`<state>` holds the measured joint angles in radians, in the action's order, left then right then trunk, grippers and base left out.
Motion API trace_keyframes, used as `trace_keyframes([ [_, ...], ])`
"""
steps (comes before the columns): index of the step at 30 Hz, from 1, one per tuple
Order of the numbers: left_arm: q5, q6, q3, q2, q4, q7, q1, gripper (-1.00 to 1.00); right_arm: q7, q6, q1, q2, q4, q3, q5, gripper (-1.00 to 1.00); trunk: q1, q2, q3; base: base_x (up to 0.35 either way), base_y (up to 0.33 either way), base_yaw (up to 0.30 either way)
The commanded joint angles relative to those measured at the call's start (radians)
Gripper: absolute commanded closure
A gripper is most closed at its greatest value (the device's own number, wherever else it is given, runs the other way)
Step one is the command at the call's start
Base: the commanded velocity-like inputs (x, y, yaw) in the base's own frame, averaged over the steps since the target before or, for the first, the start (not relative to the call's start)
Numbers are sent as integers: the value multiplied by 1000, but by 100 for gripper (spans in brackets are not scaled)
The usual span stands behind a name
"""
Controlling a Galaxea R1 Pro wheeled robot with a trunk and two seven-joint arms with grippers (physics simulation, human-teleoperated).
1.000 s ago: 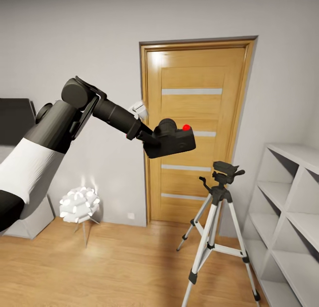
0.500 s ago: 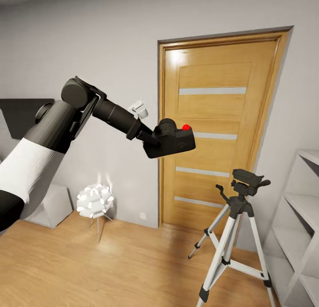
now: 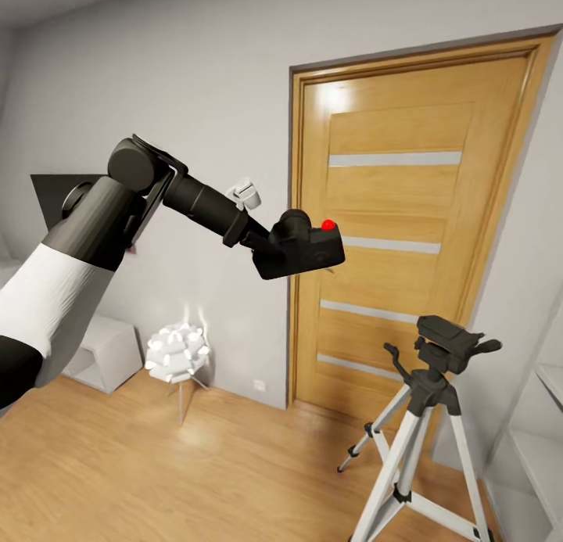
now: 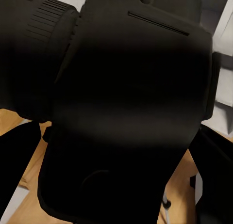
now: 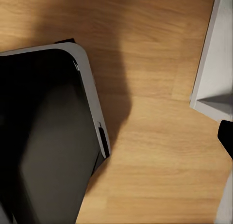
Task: Attach the digital camera to the camera tripod in the bedroom.
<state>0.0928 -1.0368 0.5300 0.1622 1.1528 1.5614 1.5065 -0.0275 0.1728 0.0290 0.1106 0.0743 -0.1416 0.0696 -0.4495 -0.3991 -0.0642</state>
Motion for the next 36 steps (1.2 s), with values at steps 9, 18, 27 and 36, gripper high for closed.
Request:
trace_keyframes([
  [9,10,-10,1,5,1,9,1,100,1,8,2,0,5,-3,7,-100,-1,-1,0,16,-60,13],
  [18,10,-10,-5,5,1,9,0,100,1,8,2,0,5,-3,7,-100,-1,-1,0,1,-28,129],
  [27,10,-10,-4,5,2,9,1,100,1,11,2,0,5,-3,7,-100,-1,-1,0,0,-264,111],
  [36,10,-10,-5,5,1,9,1,100,1,21,2,1,3,-1,7,-100,-1,-1,0,0,-194,3],
])
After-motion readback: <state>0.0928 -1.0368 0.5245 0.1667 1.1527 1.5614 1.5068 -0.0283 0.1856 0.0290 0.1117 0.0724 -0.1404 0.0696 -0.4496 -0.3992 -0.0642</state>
